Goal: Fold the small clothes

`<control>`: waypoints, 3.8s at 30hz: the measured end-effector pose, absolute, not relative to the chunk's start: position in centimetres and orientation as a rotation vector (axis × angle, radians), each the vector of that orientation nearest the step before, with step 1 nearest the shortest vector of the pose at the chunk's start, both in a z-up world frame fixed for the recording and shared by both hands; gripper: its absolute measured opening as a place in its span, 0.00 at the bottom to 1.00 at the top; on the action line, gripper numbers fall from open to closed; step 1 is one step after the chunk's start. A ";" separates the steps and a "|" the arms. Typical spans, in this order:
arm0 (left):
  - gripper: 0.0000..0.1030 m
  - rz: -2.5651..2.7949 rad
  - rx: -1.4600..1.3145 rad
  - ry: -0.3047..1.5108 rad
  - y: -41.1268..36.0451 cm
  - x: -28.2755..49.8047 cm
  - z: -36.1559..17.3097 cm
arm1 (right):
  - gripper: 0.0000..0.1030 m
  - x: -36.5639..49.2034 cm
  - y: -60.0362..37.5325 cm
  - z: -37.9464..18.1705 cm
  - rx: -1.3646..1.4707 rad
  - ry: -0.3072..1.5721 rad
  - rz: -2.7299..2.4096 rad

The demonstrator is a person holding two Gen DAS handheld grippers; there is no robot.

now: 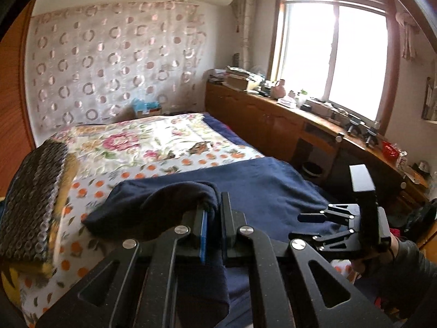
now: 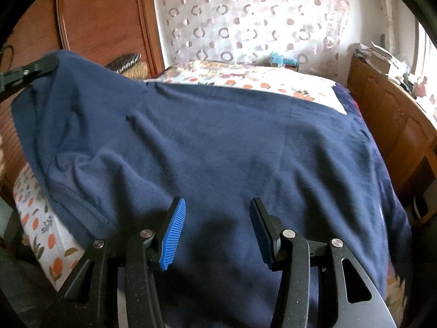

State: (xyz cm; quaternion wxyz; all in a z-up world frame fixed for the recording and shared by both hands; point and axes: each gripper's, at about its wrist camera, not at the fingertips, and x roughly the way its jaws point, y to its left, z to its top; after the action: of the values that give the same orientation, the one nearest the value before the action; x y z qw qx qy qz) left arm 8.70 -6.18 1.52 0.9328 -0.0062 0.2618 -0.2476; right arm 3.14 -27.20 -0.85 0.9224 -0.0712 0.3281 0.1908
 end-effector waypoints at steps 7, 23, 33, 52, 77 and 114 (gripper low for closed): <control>0.08 -0.595 0.019 0.510 -10.5 9.2 4.1 | 0.49 -0.5 -30.3 1.3 -0.124 0.595 0.324; 0.61 -0.583 0.044 0.572 -11.0 8.4 1.9 | 0.49 -2.4 -29.6 0.3 -0.106 0.576 0.321; 0.70 -0.453 0.046 0.583 -6.0 7.0 -1.2 | 0.49 0.4 -27.9 0.0 -0.138 0.602 0.390; 0.70 -0.393 0.032 0.612 -3.4 6.5 -4.0 | 0.38 5.7 -26.1 -1.7 -0.196 0.716 0.442; 0.70 -0.403 0.036 0.609 -4.1 6.0 -4.2 | 0.08 -3.7 -29.1 7.8 -0.179 0.401 0.407; 0.70 -0.442 0.053 0.625 -7.0 5.8 -4.8 | 0.57 -0.4 -29.5 0.9 -0.187 0.605 0.380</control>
State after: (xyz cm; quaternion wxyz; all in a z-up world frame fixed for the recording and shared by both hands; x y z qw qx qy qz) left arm 5.77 -7.05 -4.82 0.9274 0.0260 0.3047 -0.2154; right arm -0.42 -29.53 0.89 0.9326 -0.0916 0.2957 0.1858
